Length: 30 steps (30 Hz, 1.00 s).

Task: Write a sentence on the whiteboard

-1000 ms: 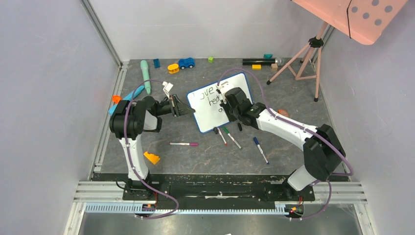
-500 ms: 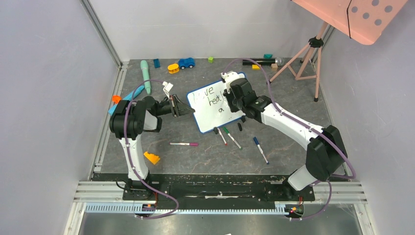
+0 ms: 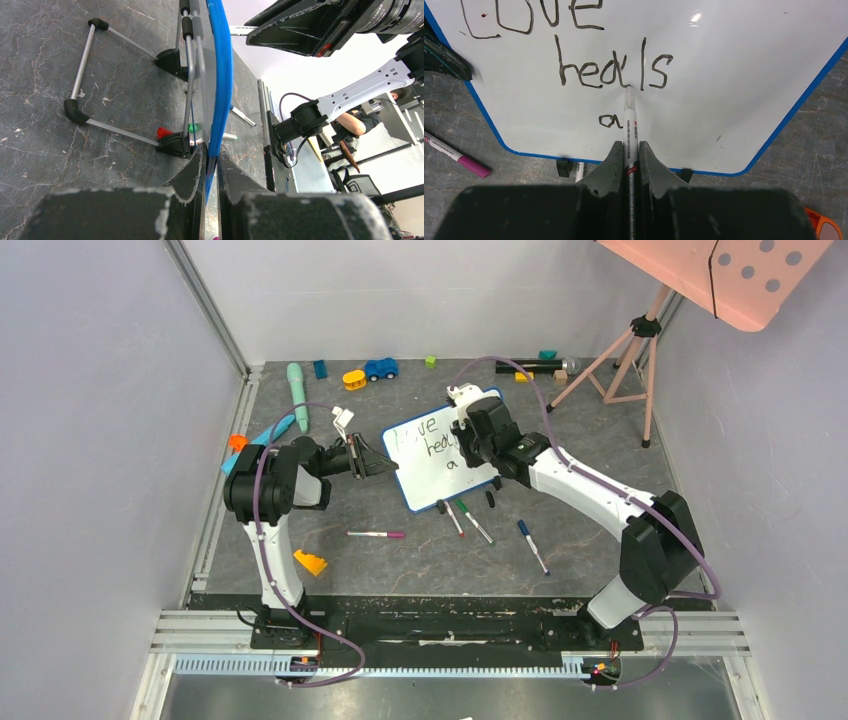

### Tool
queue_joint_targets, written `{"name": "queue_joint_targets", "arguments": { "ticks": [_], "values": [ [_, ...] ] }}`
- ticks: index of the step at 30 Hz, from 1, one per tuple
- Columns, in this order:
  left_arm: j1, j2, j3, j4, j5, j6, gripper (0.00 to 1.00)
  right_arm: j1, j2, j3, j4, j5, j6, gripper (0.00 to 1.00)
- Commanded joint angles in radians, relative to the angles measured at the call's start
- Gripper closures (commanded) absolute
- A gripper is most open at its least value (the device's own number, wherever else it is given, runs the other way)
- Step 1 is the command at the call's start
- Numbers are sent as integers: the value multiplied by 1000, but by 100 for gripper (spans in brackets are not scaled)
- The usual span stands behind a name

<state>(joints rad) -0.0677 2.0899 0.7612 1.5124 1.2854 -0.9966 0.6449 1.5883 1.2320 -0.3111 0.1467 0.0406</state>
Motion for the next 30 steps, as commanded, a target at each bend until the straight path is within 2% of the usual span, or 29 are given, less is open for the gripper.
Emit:
{"name": "queue_joint_targets", "arguments": {
  "ticks": [1, 15, 30],
  "values": [
    [-6, -4, -5, 45, 73, 4, 98, -2, -11, 0, 33, -8, -3, 100],
    [-6, -6, -7, 45, 75, 4, 98, -2, 13, -37, 35, 16, -4, 100],
    [-6, -4, -5, 45, 75, 3, 98, -1, -44, -178, 39, 14, 9, 100]
  ]
}}
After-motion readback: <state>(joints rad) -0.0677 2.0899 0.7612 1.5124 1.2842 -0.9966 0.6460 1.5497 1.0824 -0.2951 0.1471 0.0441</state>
